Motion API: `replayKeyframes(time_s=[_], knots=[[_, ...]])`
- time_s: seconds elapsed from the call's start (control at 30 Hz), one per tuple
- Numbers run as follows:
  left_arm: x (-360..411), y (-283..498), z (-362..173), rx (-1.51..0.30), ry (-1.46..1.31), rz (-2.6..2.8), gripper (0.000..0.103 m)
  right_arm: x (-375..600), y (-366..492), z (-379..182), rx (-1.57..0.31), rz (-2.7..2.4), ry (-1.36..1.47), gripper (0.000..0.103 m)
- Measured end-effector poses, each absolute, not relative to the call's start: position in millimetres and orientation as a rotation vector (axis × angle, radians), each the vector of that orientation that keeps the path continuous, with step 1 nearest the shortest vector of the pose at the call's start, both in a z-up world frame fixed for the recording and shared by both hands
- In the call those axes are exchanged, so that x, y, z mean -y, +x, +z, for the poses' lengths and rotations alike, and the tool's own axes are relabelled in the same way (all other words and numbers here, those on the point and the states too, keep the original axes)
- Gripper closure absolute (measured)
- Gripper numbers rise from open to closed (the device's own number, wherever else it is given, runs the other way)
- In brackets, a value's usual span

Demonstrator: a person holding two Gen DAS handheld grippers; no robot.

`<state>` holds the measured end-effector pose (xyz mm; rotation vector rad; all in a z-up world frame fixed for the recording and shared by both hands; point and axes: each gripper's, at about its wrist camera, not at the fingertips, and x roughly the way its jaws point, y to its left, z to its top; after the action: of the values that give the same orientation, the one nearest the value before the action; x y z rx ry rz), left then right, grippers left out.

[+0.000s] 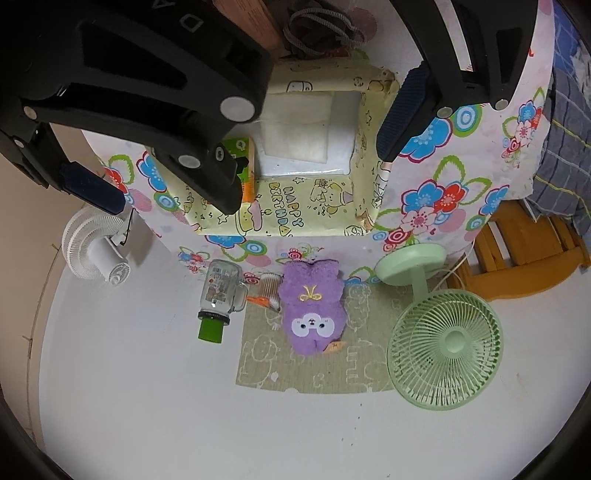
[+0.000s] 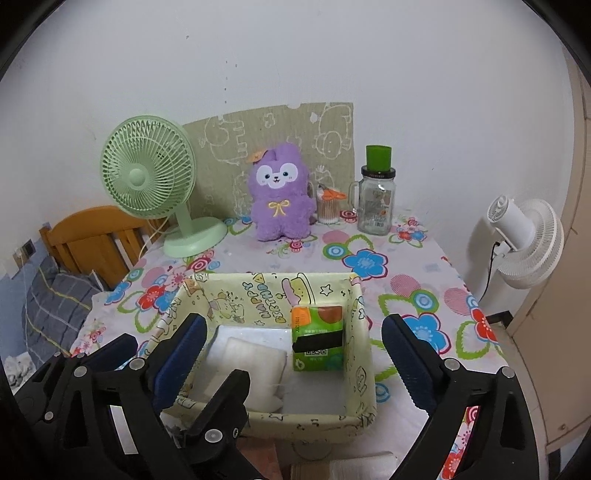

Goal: Organize soft objects
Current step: 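Withdraw both open tools from the box toward the remaining items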

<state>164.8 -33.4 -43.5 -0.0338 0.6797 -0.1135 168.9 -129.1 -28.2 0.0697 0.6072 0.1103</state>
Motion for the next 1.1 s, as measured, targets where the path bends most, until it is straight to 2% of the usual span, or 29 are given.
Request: replayKeyframes(time_s=[1.1], knots=[[41, 94, -37, -0.609, -0.026, -0.101, 0.008, 140, 95, -22, -0.548, 0.122, 0.072, 0.005]])
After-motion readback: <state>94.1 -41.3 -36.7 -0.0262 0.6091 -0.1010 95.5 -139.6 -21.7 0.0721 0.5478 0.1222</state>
